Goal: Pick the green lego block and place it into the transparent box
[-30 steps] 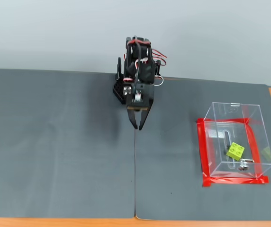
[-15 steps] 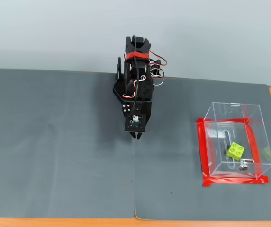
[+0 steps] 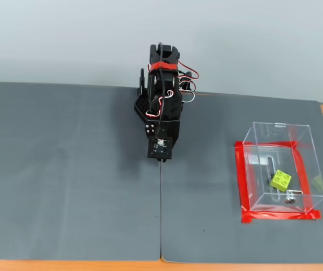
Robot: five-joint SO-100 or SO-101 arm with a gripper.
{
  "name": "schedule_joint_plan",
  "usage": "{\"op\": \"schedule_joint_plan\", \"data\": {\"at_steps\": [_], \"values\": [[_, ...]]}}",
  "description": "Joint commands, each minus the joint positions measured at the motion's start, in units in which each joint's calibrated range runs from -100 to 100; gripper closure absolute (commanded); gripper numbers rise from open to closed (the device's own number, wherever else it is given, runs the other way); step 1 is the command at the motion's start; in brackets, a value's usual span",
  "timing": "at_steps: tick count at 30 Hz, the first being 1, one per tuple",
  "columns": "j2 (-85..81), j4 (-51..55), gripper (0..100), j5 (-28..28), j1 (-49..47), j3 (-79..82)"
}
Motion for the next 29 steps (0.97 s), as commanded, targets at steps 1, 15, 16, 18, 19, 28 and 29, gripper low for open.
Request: {"op": "schedule_joint_plan", "data": {"at_steps": [1,15,16,18,19,28,29], "values": [[0.08,1.8,98,0.0,0.12,-3.56],[0.08,1.8,98,0.0,0.42,-3.56],[0.08,1.8,98,0.0,0.42,-3.56],[0.08,1.8,98,0.0,0.42,-3.56],[0.08,1.8,98,0.0,0.42,-3.56],[0.08,1.8,98,0.0,0.42,-3.56],[0.08,1.8,98,0.0,0.42,-3.56]]}}
